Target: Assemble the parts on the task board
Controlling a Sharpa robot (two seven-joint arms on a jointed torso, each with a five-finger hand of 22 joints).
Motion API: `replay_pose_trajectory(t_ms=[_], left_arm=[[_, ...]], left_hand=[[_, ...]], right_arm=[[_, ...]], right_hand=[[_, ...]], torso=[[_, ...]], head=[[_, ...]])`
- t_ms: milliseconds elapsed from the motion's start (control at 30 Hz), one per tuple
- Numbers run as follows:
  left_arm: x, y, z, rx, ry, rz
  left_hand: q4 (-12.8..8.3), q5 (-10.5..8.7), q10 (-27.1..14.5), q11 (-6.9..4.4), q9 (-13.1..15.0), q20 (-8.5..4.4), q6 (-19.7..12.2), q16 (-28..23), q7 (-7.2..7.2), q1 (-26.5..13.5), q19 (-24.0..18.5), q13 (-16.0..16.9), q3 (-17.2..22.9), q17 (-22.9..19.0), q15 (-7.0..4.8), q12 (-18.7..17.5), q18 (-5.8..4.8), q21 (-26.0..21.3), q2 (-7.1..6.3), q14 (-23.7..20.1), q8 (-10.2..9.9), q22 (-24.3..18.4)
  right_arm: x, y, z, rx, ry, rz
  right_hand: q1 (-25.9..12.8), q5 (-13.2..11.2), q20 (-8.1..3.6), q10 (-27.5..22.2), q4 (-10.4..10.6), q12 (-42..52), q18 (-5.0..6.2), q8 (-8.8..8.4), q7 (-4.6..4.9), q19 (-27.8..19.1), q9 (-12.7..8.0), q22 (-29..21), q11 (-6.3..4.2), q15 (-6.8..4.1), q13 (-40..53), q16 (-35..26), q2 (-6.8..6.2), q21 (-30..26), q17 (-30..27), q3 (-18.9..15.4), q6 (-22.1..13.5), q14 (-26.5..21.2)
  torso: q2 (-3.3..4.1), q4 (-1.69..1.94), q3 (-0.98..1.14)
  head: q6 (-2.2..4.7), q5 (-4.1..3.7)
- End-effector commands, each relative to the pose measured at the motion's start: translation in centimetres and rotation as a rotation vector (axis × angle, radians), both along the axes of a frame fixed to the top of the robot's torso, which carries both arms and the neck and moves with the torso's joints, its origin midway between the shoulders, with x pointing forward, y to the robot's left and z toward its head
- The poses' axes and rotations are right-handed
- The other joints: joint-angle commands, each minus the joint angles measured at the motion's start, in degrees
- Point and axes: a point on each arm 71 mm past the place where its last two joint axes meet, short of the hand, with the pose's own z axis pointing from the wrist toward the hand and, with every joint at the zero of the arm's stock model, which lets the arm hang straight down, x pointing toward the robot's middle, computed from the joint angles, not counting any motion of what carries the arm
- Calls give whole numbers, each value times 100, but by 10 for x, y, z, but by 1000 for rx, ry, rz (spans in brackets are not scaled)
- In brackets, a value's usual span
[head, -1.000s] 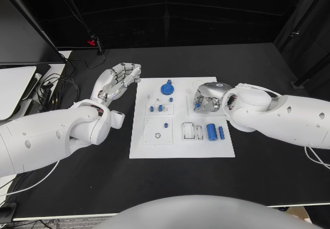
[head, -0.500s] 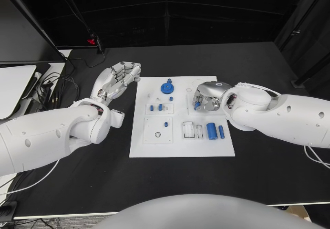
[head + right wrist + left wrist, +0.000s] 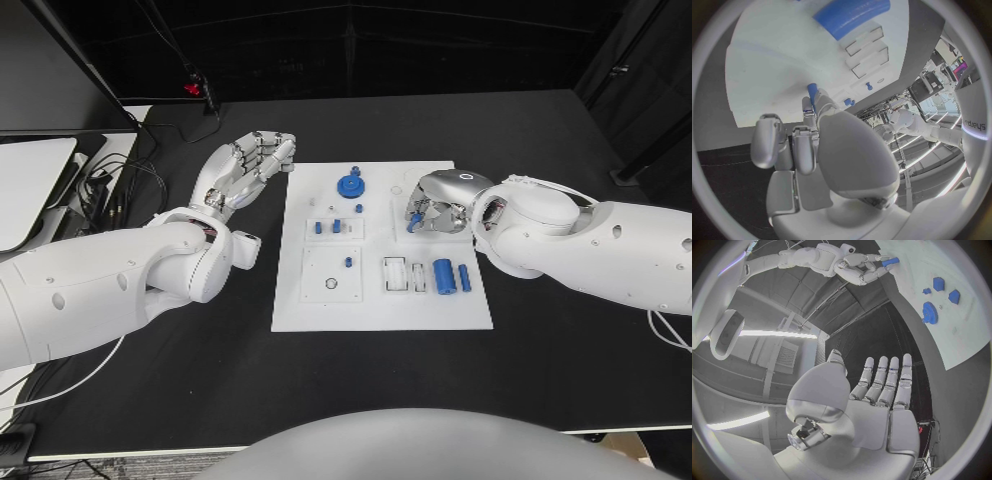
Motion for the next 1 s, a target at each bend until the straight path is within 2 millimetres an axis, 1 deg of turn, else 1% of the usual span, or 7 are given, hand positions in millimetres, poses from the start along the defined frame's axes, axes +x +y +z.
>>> replay_pose_trajectory(t_ms=[33,200,400,567,667,733,1000], left_arm=[[-2,-1,7,-27,-85,-26],[-2,-1,7,-26,-85,-24],[-1,-1,6,-25,-84,-24],[-1,-2,6,-26,-85,-26],[-1,-3,6,-27,-85,-28],[-1,-3,6,-27,-85,-28],[-2,-3,7,-27,-85,-27]], left_hand=[[-13,32,10,-1,-5,17,7,31,800,10,39,-4,-37,-5,-1,37,-80,-9,24,-16,24,-5],[-13,32,10,-1,-5,17,7,31,800,10,39,-4,-37,-5,-1,37,-80,-9,24,-16,24,-5],[-14,37,10,-2,-10,17,7,36,800,15,38,-11,-39,-12,-1,42,-80,-9,25,-17,27,-8],[-14,37,10,-2,-12,17,7,37,800,15,38,-12,-40,-14,-1,43,-80,-9,25,-18,27,-9],[-14,37,10,-2,-12,17,7,37,800,15,38,-12,-40,-14,-1,43,-80,-9,25,-18,27,-9],[-14,37,10,-2,-12,17,7,37,800,15,38,-12,-40,-14,-1,43,-80,-9,25,-18,27,-9],[-13,39,7,-1,-17,17,6,40,800,17,37,-18,-43,-21,-1,46,-81,-10,24,-22,29,-11]], right_arm=[[-5,0,11,78,-74,27],[-16,-4,21,130,-112,47],[-26,5,33,205,-154,102],[-29,22,34,234,-133,152],[-30,36,33,241,-111,189],[-32,46,32,246,-98,216],[-36,80,26,243,-41,307]], right_hand=[[4,15,-59,38,1,-37,-10,20,-1,1,45,489,-4,-29,3,23,32,33,805,24,52,466],[4,15,-60,39,2,-47,-14,18,0,7,44,498,-4,-30,2,24,24,47,807,26,54,466],[14,18,-64,39,0,-78,-19,7,2,18,40,512,-2,-31,1,33,12,67,826,40,55,469],[27,20,-66,44,-4,-97,-20,-1,6,20,36,514,-1,-31,1,43,14,68,846,58,54,473],[33,21,-67,49,-4,-108,-19,-6,8,18,34,511,0,-31,1,44,18,63,848,69,55,473],[33,21,-67,49,-4,-110,-19,-7,8,17,33,510,1,-31,1,43,18,62,847,71,54,473],[37,23,-67,48,-3,-134,-17,-18,14,14,29,506,6,-30,1,45,20,54,849,85,50,473]], torso=[[-6,1,0],[-5,3,-3],[5,2,1],[5,12,-4],[10,25,1],[8,11,0],[6,20,-1]], head=[[13,9],[24,15],[31,29],[26,56],[13,107],[-4,167],[-46,252]])
